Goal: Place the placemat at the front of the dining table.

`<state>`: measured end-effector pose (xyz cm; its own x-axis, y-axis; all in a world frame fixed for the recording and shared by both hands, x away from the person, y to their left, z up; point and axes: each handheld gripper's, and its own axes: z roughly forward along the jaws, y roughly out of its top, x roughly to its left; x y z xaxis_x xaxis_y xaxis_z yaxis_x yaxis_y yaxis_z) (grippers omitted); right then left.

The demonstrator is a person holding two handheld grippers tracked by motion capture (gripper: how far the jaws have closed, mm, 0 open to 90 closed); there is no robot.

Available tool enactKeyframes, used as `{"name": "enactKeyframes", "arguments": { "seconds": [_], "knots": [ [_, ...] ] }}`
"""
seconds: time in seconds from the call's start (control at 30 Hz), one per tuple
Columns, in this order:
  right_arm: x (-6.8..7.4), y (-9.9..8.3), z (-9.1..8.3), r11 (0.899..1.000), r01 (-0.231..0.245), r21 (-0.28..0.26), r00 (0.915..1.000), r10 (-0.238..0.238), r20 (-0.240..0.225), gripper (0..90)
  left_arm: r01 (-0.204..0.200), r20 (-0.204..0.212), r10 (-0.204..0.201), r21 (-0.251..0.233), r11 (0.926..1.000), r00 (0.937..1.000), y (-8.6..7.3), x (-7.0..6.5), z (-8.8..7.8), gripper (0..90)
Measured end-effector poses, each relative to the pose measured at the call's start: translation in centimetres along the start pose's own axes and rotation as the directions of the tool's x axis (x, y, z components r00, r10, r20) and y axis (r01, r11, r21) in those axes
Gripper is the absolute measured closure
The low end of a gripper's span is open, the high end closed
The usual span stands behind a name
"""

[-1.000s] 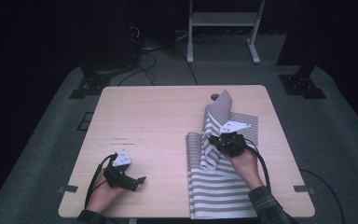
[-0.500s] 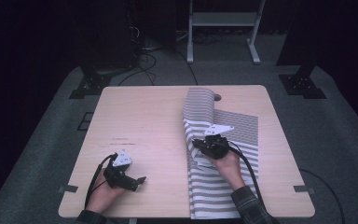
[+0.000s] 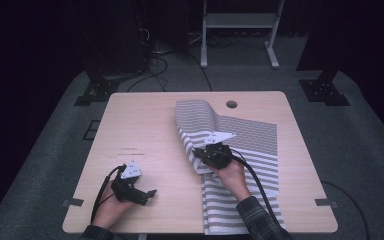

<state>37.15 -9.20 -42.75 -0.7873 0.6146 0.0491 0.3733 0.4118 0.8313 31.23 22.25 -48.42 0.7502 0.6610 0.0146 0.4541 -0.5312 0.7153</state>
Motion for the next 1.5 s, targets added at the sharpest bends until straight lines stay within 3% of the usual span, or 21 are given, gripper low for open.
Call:
{"name": "enactKeyframes", "arguments": {
  "seconds": [0.33, 0.43, 0.8, 0.93, 1.1, 1.27, 1.43, 1.5],
  "knots": [
    [1.7, 0.3, 1.7, 1.000, 0.017, 0.018, 0.9990, -0.016, -0.042, 86.8, 0.000, 0.001, 0.000, 0.001, 1.0000, 1.0000, 0.0, 0.0, 0.0, 0.0],
    [2.5, 0.7, 2.2, 0.998, 0.047, 0.030, 0.9977, -0.045, -0.052, 86.7, 0.000, 0.001, 0.000, 0.000, 1.0000, 1.0000, 0.0, 0.0, 0.0, 0.0],
    [5.8, 1.7, 4.4, 0.992, 0.117, 0.056, 0.9846, -0.108, -0.137, 86.2, 0.000, 0.003, 0.000, 0.000, 1.0000, 1.0000, 0.0, 0.0, 0.0, 0.0],
    [6.1, 1.8, 4.5, 0.993, 0.110, 0.044, 0.9811, -0.102, -0.165, 73.0, -0.001, 0.004, 0.001, 0.000, 1.0000, 1.0000, 0.0, 0.0, 0.0, 0.0],
    [6.1, 2.2, 3.7, 0.995, 0.097, 0.013, 0.9782, -0.093, -0.186, 62.3, -0.001, 0.004, 0.001, 0.000, 1.0000, 1.0000, 0.0, 0.0, 0.0, 0.0],
    [5.1, 2.5, 1.4, 0.996, 0.090, -0.005, 0.9836, -0.090, -0.156, 59.1, -0.002, 0.005, 0.002, 0.002, 1.0000, 1.0000, 0.0, 0.0, 0.0, 0.0],
    [3.3, 2.0, -1.0, 0.997, 0.082, -0.009, 0.9909, -0.082, -0.106, 65.8, -0.001, 0.005, 0.001, 0.003, 1.0000, 1.0000, 0.0, -0.1, 0.0, 0.0],
    [2.4, 1.6, -2.0, 0.997, 0.072, -0.008, 0.9938, -0.072, -0.085, 72.6, -0.001, 0.006, 0.001, 0.004, 1.0000, 1.0000, 0.0, -0.1, 0.0, 0.0]
  ]
}}
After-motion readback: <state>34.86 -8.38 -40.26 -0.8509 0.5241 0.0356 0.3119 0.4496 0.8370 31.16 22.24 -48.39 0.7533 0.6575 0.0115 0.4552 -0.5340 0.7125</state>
